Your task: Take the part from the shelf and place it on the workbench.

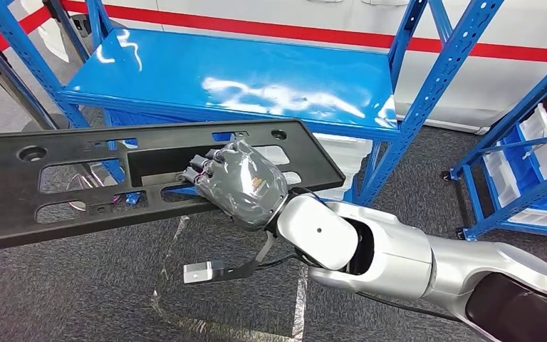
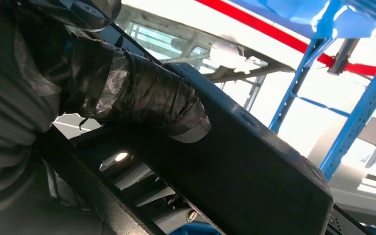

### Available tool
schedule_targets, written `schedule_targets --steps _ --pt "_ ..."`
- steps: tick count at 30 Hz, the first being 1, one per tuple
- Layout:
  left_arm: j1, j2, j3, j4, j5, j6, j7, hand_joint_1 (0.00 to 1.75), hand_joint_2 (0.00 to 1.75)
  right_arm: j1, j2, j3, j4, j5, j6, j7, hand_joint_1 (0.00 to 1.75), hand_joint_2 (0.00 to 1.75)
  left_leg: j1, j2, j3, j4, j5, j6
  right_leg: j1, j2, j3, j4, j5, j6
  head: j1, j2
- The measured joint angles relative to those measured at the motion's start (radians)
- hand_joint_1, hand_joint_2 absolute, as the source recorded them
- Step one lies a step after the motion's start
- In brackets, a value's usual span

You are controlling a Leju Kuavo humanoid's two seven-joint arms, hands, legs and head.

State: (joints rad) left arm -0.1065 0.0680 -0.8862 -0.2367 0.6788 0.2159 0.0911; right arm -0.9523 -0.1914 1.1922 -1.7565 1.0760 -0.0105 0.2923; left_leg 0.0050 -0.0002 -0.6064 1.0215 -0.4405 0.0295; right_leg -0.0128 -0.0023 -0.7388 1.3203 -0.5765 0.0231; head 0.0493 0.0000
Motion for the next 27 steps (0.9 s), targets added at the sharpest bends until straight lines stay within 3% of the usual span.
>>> schedule_targets --steps 1,3,5,7,9,10,12,14,15,16,18,20,22,24,25,27 --pt "0.0 0.001 0.0 0.0 0.001 0.0 0.0 0.0 1.75 0.0 -0.001 0.0 0.003 0.0 0.0 0.0 1.75 1.75 -0.006 0.0 -0.012 0.002 0.008 0.002 0.006 0.0 0.016 0.005 0.021 -0.008 0.0 0.0" --pt "0.001 0.001 0.0 0.001 0.002 0.0 0.001 0.0 1.75 -0.001 -0.002 0.0 0.007 0.001 0.0 0.0 1.75 1.75 -0.015 -0.002 -0.031 0.004 0.024 0.005 0.021 0.001 0.094 -0.087 0.076 -0.034 0.0 0.0" --pt "0.001 0.0 0.0 0.001 0.003 0.0 0.001 0.0 1.75 -0.005 -0.001 0.0 0.01 0.001 0.0 0.0 1.75 1.75 -0.022 -0.002 -0.044 0.003 0.039 0.003 0.034 -0.001 0.186 -0.232 0.08 -0.058 -0.002 0.0" --pt "0.002 0.0 0.0 0.002 0.003 0.0 0.001 0.0 1.75 -0.012 -0.001 0.0 0.012 0.001 0.0 -0.001 1.75 1.75 -0.02 -0.001 -0.053 -0.004 0.058 -0.002 0.04 -0.001 0.223 -0.309 0.072 -0.065 -0.001 0.0" --pt "0.002 0.002 -0.001 0.005 0.005 0.001 0.002 0.0 1.75 -0.019 -0.001 0.002 0.018 0.001 0.0 -0.003 1.75 1.75 -0.017 -0.003 -0.062 -0.012 0.07 -0.01 0.037 -0.003 0.213 -0.332 0.096 -0.064 0.002 0.0" --pt "0.002 0.003 -0.001 0.006 0.006 0.002 0.002 0.0 1.75 -0.022 -0.001 0.004 0.021 0.001 0.0 -0.005 1.75 1.75 -0.017 -0.004 -0.071 -0.002 0.054 -0.016 0.033 -0.005 0.209 -0.342 0.109 -0.065 0.003 0.0" --pt "0.003 0.005 -0.002 0.008 0.011 0.004 0.002 0.0 1.75 -0.026 0.001 0.01 0.027 -0.003 0.001 -0.008 1.75 1.75 -0.012 -0.005 -0.097 0.079 -0.031 -0.032 0.025 -0.009 0.197 -0.352 0.13 -0.067 0.002 0.0" --pt "0.004 0.005 -0.002 0.009 0.016 0.008 0.001 0.0 1.75 -0.029 0.004 0.014 0.033 -0.01 0.002 -0.009 1.75 1.75 0.0 -0.005 -0.119 0.203 -0.104 -0.048 0.02 -0.013 0.174 -0.344 0.142 -0.067 0.001 0.0" --pt "0.004 0.006 -0.002 0.009 0.017 0.009 0.001 0.0 1.75 -0.029 0.005 0.016 0.036 -0.012 0.003 -0.009 1.75 1.75 0.006 -0.005 -0.119 0.243 -0.11 -0.055 0.016 -0.015 0.16 -0.335 0.146 -0.063 0.001 0.0" --pt "0.004 0.007 -0.002 0.009 0.018 0.01 0.001 0.0 1.75 -0.029 0.005 0.018 0.039 -0.013 0.003 -0.009 1.75 1.75 0.011 -0.005 -0.109 0.257 -0.096 -0.063 0.011 -0.016 0.146 -0.324 0.15 -0.06 0.001 0.0" --pt "0.004 0.009 -0.002 0.009 0.02 0.01 0.001 0.0 1.75 -0.03 0.006 0.02 0.044 -0.014 0.003 -0.009 1.75 1.75 0.024 -0.005 -0.046 0.187 -0.049 -0.081 0.0 -0.017 0.112 -0.297 0.156 -0.05 0.0 0.0" --pt "0.001 0.009 -0.002 0.009 0.021 0.011 0.0 0.0 1.75 -0.031 0.008 0.02 0.048 -0.014 0.003 -0.009 1.75 1.75 0.028 -0.008 0.029 0.076 -0.051 -0.091 -0.003 -0.015 0.081 -0.273 0.161 -0.035 -0.003 0.0" --pt "-0.001 0.01 -0.002 0.01 0.022 0.013 0.0 0.0 1.75 -0.034 0.011 0.02 0.05 -0.014 0.003 -0.008 1.75 1.75 0.023 -0.012 0.053 0.029 -0.073 -0.078 -0.001 -0.013 0.067 -0.265 0.171 -0.02 -0.006 0.0" --pt "0.0 0.01 -0.002 0.01 0.023 0.015 0.004 0.0 1.75 -0.036 0.012 0.021 0.052 -0.014 0.004 -0.008 1.75 1.75 0.023 -0.011 0.043 0.026 -0.064 -0.054 -0.001 -0.011 0.062 -0.265 0.179 -0.006 -0.004 0.0" --pt "0.001 0.01 -0.002 0.01 0.024 0.016 0.006 0.0 1.75 -0.037 0.012 0.021 0.053 -0.014 0.004 -0.008 1.75 1.75 0.024 -0.009 0.037 0.024 -0.056 -0.042 -0.003 -0.01 0.055 -0.256 0.169 -0.001 -0.003 0.0" --pt "0.003 0.011 -0.002 0.011 0.025 0.016 0.01 0.0 1.75 -0.038 0.012 0.021 0.056 -0.014 0.006 -0.008 1.75 1.75 0.024 -0.007 0.023 0.021 -0.038 -0.023 -0.005 -0.007 0.025 -0.183 0.106 0.005 0.0 0.0"
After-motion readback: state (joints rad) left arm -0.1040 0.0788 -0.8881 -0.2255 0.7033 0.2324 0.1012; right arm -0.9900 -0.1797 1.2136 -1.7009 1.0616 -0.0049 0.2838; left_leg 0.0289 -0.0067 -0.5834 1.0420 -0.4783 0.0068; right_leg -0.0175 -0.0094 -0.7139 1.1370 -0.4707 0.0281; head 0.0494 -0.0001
